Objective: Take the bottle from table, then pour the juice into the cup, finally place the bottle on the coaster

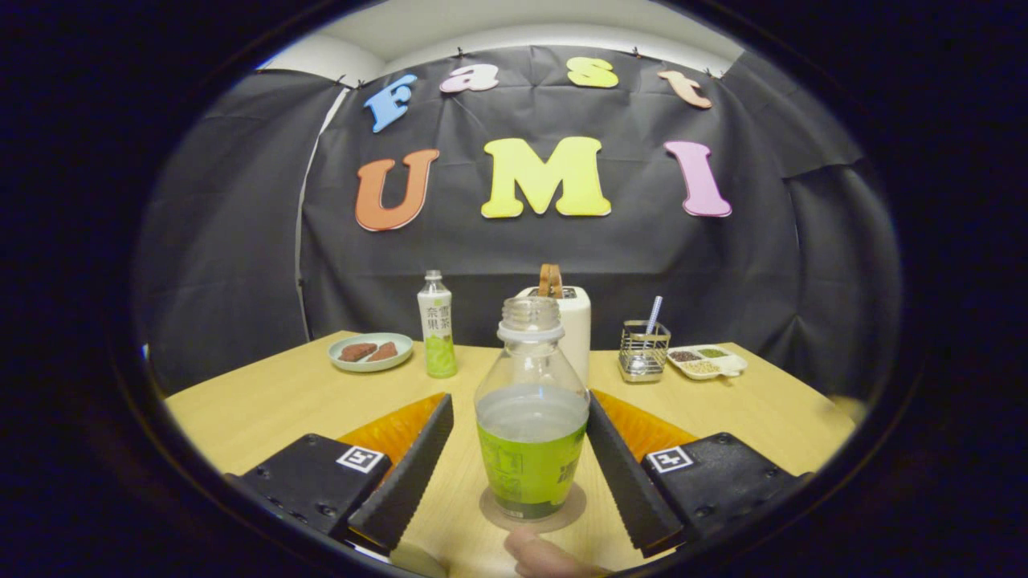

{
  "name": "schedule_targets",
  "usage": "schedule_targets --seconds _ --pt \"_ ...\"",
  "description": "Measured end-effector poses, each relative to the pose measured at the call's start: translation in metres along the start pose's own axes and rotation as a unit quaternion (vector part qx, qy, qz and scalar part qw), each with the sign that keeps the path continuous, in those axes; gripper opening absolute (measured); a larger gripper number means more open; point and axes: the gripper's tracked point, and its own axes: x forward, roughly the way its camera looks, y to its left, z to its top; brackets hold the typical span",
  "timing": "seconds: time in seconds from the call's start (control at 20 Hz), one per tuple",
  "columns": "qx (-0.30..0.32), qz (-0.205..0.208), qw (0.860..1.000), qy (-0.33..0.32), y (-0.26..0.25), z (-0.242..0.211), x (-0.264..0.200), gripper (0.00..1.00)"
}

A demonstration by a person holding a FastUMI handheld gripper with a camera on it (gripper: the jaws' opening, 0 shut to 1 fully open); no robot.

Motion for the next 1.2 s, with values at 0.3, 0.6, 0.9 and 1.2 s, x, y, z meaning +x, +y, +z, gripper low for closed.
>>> schedule_targets --seconds 0.3,0.6,0.9,1.2 --pt "-0.014 -0.008 1.000 -0.025 0.003 0.027 -0.048 1.00" --pt "-0.035 -0.040 0.997 -0.047 0.003 0.057 -0.126 1.00" --pt "-0.016 -0.061 0.996 -0.068 -0.004 0.088 -0.223 1.00" --pt "-0.025 -0.108 0.991 -0.081 -0.029 0.096 -0.300 1.00"
